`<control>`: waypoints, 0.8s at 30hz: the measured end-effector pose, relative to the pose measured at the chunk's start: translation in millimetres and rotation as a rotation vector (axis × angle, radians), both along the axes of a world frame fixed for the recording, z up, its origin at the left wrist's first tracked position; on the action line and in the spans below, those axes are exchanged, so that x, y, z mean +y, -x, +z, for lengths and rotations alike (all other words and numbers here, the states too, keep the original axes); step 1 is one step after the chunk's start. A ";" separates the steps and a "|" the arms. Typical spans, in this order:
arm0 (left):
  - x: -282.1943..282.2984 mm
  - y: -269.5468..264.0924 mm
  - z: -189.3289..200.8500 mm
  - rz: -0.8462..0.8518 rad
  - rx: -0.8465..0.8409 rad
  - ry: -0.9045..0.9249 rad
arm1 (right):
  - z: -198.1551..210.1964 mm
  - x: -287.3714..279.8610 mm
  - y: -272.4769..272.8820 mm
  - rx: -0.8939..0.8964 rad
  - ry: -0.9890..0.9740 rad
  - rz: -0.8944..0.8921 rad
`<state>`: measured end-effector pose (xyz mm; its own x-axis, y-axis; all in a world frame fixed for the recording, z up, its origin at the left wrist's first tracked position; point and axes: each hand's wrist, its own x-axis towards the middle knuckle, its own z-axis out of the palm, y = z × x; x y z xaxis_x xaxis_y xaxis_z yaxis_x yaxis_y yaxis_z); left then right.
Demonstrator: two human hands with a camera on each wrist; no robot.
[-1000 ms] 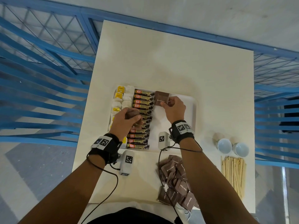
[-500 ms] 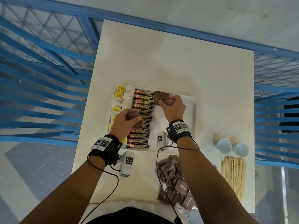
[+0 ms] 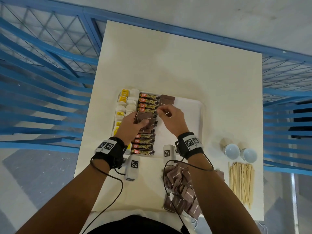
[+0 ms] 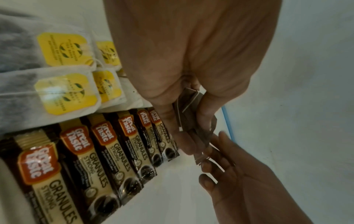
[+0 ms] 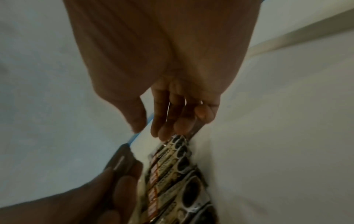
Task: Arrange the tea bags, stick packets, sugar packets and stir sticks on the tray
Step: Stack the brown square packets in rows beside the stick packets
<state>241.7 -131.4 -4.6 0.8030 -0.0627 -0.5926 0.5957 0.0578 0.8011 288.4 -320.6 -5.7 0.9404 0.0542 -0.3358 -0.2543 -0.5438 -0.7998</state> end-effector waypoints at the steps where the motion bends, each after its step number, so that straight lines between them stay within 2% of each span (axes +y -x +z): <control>1: -1.1 -0.7 2.4 -0.010 -0.010 0.002 | 2.9 2.2 0.4 0.019 -0.028 0.057; 5: -5.4 0.6 11.0 -0.019 -0.030 0.023 | 6.2 4.1 1.9 0.020 -0.048 0.131; 11: -5.9 2.6 4.6 0.072 -0.008 -0.031 | 9.0 0.7 1.5 0.006 -0.071 0.084; 15: -6.1 4.1 1.8 0.156 0.019 0.045 | 10.0 6.8 8.3 0.142 -0.179 0.002; 19: -7.5 4.8 2.7 0.111 0.013 0.021 | 10.4 11.6 15.2 0.077 -0.212 -0.070; 21: -6.3 3.3 3.1 0.093 -0.015 -0.039 | 10.5 9.5 13.6 0.019 -0.182 -0.024; 24: -2.8 -1.4 4.3 0.094 -0.076 -0.092 | 13.1 5.2 11.0 -0.027 -0.064 0.182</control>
<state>243.2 -134.2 -0.3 0.8454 0.0663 -0.5300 0.5289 0.0347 0.8480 277.5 -315.4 7.4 0.9218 0.2450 -0.3006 -0.1338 -0.5266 -0.8395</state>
